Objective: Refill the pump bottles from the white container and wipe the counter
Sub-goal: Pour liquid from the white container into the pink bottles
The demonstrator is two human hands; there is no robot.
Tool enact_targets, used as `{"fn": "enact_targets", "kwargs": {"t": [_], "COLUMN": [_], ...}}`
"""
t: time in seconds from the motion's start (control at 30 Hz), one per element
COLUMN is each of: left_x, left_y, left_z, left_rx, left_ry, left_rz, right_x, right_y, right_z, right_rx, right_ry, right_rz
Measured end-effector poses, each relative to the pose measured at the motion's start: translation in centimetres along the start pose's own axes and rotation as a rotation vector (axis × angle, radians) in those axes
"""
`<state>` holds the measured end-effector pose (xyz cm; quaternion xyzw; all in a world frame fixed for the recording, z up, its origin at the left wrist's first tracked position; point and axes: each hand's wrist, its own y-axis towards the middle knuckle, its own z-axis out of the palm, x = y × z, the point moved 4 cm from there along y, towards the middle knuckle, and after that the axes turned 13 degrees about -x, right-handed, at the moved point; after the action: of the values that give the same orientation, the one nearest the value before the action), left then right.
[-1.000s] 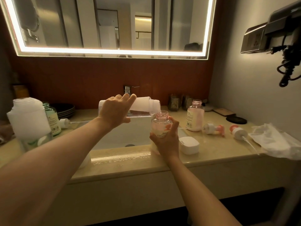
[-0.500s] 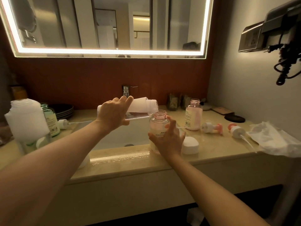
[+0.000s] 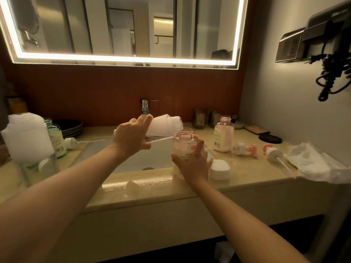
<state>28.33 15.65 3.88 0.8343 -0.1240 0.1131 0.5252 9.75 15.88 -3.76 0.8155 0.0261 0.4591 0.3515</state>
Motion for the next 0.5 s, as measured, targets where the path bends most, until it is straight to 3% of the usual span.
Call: {"fn": "enact_targets", "kwargs": {"t": [0.5], "left_x": [0.43], "left_y": [0.91], "left_z": [-0.57], "left_rx": [0.018], "left_ry": [-0.001], "left_rz": [0.078], "right_x": [-0.06], "right_y": [0.06], "right_z": [0.06], "right_rx": [-0.010], "right_ry": [0.003], "right_rz": [-0.032]}}
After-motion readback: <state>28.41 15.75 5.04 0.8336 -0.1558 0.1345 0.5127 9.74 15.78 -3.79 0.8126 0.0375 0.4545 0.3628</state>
